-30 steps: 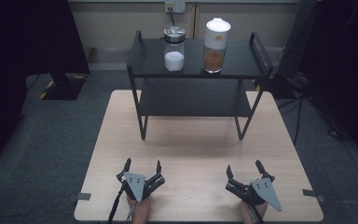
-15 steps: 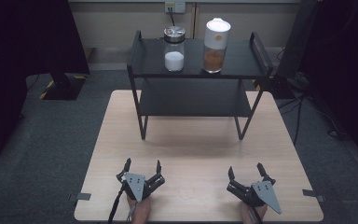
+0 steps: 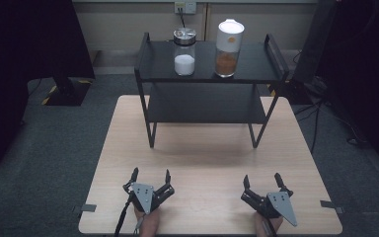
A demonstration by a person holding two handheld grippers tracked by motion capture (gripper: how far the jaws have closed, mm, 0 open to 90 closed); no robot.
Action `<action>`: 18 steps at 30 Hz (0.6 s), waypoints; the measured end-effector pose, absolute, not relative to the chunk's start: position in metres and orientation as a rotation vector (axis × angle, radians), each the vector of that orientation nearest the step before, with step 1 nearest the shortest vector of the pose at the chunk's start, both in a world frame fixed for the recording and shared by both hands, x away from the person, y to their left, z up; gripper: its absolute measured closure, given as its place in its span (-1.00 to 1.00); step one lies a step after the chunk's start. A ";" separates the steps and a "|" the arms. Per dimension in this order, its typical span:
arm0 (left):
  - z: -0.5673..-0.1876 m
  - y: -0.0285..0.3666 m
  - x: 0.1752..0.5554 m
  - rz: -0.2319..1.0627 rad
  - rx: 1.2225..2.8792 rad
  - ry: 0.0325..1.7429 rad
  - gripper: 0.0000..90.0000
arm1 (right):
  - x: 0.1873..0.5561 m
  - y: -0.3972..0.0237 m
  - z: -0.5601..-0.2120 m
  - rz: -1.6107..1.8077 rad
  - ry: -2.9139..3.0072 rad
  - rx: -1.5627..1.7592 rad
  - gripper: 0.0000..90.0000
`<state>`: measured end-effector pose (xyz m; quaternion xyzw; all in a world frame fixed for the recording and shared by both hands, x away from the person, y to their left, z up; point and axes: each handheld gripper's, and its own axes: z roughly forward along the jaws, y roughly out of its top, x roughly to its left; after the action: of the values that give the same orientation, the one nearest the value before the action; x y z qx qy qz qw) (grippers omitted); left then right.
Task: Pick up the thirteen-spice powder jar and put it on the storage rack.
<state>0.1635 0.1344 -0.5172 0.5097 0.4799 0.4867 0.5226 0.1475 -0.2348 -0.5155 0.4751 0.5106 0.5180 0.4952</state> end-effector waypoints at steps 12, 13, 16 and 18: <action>-0.517 0.134 0.163 1.166 1.221 1.150 -1.00 | 0.147 -0.233 -0.516 1.252 1.231 1.154 -1.00; -0.517 0.134 0.163 1.165 1.221 1.150 -1.00 | 0.147 -0.234 -0.516 1.252 1.232 1.154 -1.00; -0.517 0.134 0.164 1.166 1.221 1.150 -1.00 | 0.147 -0.233 -0.516 1.251 1.232 1.155 -1.00; -0.517 0.134 0.164 1.165 1.221 1.150 -1.00 | 0.147 -0.233 -0.516 1.250 1.231 1.155 -1.00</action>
<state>0.1635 0.1343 -0.5171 0.5096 0.4801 0.4866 0.5225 0.1470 -0.2333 -0.5156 0.4772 0.5084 0.5162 0.4973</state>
